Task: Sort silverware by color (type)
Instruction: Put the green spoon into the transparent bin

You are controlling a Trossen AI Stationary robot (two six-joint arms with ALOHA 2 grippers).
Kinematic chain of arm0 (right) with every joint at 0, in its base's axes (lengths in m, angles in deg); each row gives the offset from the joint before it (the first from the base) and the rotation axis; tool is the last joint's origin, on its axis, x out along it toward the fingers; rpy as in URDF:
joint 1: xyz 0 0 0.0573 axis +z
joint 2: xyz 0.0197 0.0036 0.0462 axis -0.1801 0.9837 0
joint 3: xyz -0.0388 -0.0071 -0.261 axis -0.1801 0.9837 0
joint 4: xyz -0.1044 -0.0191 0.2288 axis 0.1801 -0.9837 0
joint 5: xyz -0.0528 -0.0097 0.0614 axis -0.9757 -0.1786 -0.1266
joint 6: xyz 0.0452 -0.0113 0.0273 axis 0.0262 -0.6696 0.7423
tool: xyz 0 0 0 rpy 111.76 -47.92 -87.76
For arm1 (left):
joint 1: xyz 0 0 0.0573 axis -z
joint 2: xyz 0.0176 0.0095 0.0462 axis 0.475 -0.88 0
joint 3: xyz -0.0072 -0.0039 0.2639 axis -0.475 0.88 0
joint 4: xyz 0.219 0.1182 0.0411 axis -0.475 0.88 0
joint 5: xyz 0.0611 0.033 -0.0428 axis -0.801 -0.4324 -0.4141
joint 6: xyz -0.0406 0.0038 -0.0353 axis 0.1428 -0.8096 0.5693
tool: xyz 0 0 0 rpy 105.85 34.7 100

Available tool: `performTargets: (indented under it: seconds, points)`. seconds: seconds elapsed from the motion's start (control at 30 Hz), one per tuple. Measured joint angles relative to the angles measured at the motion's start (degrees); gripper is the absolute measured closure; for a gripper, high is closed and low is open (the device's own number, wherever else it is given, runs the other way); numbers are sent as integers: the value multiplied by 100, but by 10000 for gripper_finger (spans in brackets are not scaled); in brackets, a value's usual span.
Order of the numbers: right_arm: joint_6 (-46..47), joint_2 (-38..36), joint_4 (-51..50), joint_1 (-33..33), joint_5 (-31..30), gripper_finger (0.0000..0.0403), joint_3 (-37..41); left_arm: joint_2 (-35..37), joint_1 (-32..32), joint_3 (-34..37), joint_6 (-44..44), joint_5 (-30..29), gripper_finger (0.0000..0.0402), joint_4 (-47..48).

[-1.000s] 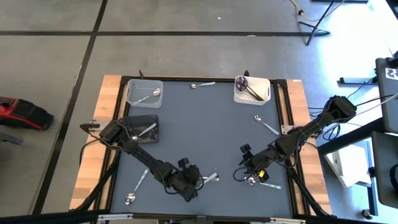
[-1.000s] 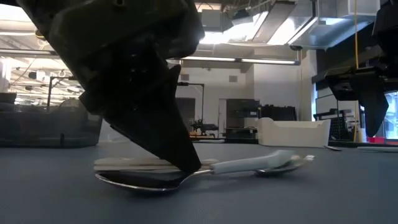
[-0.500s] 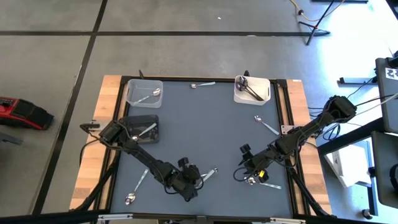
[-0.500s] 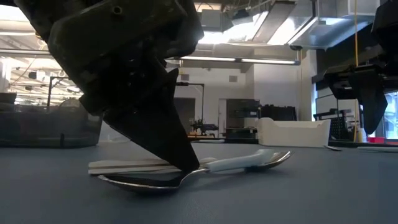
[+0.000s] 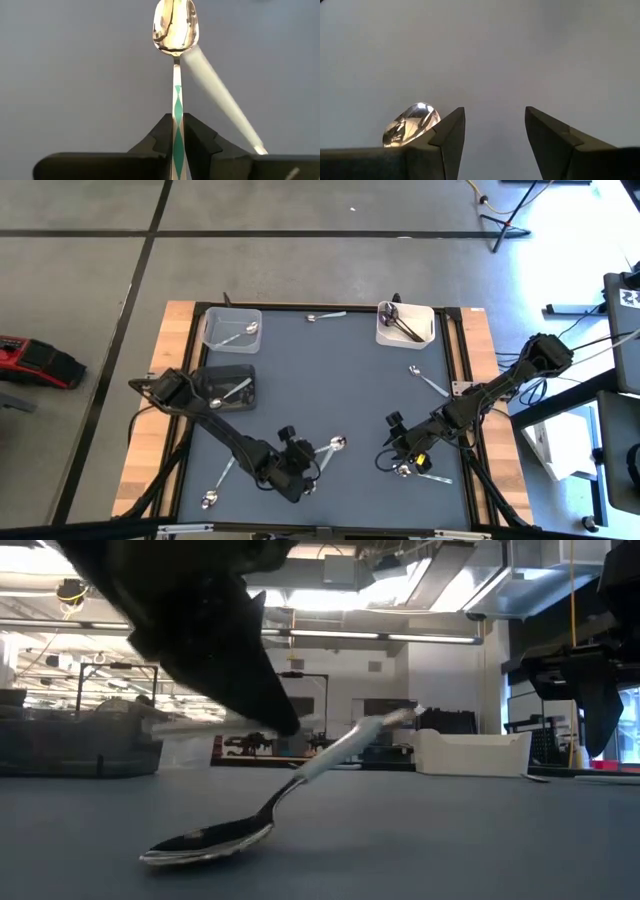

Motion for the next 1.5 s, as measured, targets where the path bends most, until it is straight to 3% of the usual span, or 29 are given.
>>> performTargets:
  seconds: [0.53,0.83,1.0,1.23,1.5]
  points:
    - [-1021,1,724,-49,-770,205,0,884,120,-7,-313,-934,369,1209]
    - [-1668,-1,1176,-480,-754,205,-2,1775,-12,-13,-242,-2133,370,2670]
    - [-1843,-1,1175,-920,-750,205,-2,1896,-299,-13,635,-2744,369,3815]
    - [-2108,-1,1170,-1609,-745,205,-2,1892,-1041,234,2354,-2870,368,5654]
    - [-2114,-1,1155,-2308,-743,205,-2,1892,-2184,1216,3358,-2305,368,6624]
